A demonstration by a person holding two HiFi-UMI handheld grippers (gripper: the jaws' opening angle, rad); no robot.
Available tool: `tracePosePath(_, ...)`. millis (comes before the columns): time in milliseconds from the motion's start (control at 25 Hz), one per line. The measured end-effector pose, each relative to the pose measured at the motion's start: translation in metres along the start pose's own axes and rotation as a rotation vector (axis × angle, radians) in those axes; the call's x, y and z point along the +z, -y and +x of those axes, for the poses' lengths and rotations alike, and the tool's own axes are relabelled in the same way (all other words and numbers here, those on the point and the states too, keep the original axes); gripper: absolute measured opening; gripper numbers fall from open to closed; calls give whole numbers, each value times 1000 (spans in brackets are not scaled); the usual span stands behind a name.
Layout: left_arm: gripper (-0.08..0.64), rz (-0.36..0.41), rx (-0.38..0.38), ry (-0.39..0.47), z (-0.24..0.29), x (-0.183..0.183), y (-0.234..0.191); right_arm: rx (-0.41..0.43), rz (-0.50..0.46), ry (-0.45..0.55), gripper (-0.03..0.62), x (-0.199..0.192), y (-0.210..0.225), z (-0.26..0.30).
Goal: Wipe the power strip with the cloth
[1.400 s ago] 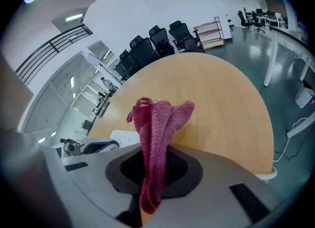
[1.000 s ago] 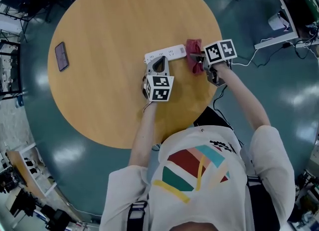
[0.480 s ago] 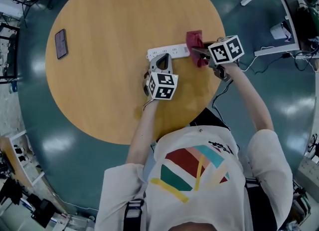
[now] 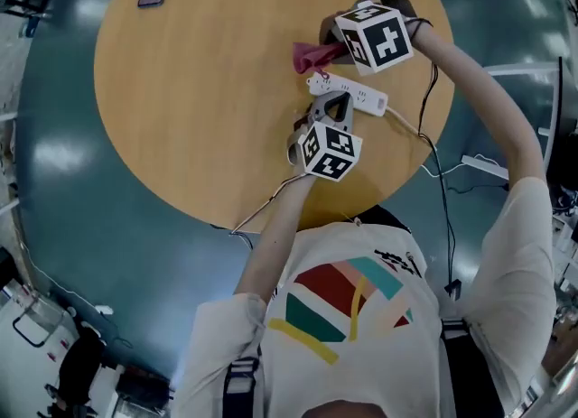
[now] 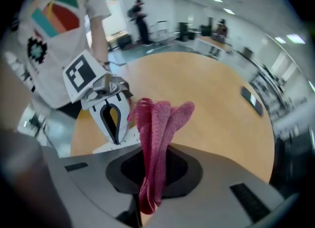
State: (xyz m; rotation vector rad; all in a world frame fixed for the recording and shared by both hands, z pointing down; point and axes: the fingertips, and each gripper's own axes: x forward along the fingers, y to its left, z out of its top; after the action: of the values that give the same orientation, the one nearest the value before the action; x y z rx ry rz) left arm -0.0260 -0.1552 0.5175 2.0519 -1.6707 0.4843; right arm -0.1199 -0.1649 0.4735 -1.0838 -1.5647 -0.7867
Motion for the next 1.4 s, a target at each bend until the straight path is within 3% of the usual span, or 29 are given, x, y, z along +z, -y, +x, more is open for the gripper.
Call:
tracePosePath(80,41,-40,16,7,-2,1,-3,90,-252,-76,40,20,11,16)
tracePosePath(160,41,-70,33,13,-8,2,-6,175,-426,-119,38,43,14,32)
tracePosePath(320,41,-130,38,25,-23,11,-12,359,-655,-183,39,72,-7,49)
tracePosePath(480,41,-149,44,24,-27,13,-13,467,-845,-285,38,63,-28,58)
tracePosePath(640,41,-183,60,20,-30,15,-14,500,-884,-300,38,60,-32,54)
tracePosePath(920,41,-171,57,13,-31,17,-15,483,-888,-317,38,50,-25,49)
tracePosePath(1160,41,-167,53,13,-23,11,-12,428,-834,-382,38,13,-6,51)
tracePosePath(1400,41,-150,43,5,-12,4,-8,397,-774,-364,38,-2,-7,59)
